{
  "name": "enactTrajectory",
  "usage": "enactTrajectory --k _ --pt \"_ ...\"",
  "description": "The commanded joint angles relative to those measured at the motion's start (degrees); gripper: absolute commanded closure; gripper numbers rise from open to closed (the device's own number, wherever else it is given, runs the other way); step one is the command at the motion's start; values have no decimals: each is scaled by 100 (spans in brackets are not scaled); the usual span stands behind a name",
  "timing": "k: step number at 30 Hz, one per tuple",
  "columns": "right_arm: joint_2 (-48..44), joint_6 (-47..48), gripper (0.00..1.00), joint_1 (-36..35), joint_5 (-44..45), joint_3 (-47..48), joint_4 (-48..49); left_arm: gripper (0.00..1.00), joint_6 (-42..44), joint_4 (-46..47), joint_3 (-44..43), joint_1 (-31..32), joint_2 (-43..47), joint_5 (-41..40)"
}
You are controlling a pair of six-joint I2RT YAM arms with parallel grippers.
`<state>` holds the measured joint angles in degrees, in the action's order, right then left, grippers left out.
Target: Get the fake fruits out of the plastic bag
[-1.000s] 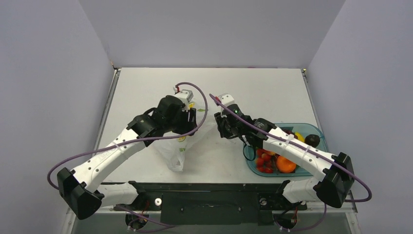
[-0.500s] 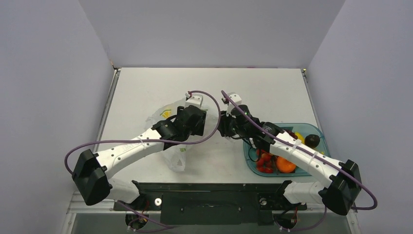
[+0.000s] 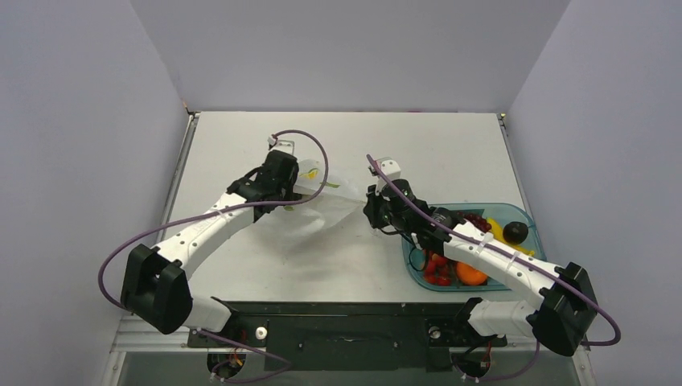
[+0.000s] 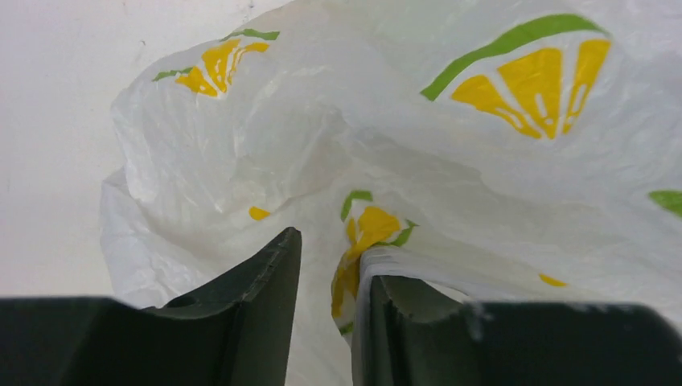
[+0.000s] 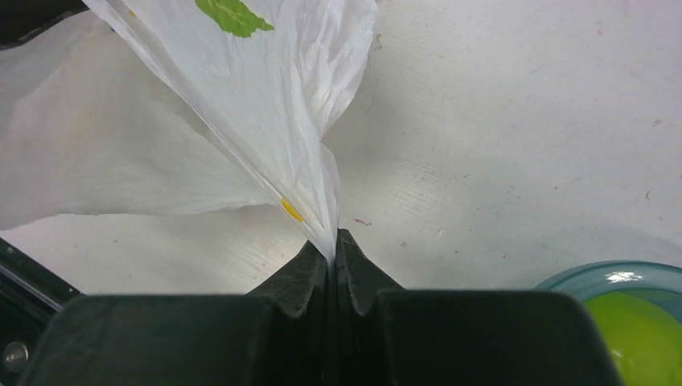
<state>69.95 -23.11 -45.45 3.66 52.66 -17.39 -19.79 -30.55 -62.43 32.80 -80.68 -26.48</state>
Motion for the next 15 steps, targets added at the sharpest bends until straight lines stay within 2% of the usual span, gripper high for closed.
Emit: enactTrajectory --k 1,2,8,10,14,15 --pt "-273 257 100 32 873 -67 117 87 821 -224 85 -699 352 516" --pt "-323 280 100 29 921 -45 39 99 921 95 202 -728 558 650" --pt "-242 291 100 64 1377 -94 -58 100 1297 1535 1136 -807 1877 2674" --pt "-105 182 94 51 1422 80 -291 100 1371 1491 1069 -809 2031 3292" --pt "-231 100 76 -242 1383 389 -565 100 1388 833 661 -816 1905 3593" --pt "-287 51 68 -387 1436 465 -661 100 1396 775 644 -818 1916 3604"
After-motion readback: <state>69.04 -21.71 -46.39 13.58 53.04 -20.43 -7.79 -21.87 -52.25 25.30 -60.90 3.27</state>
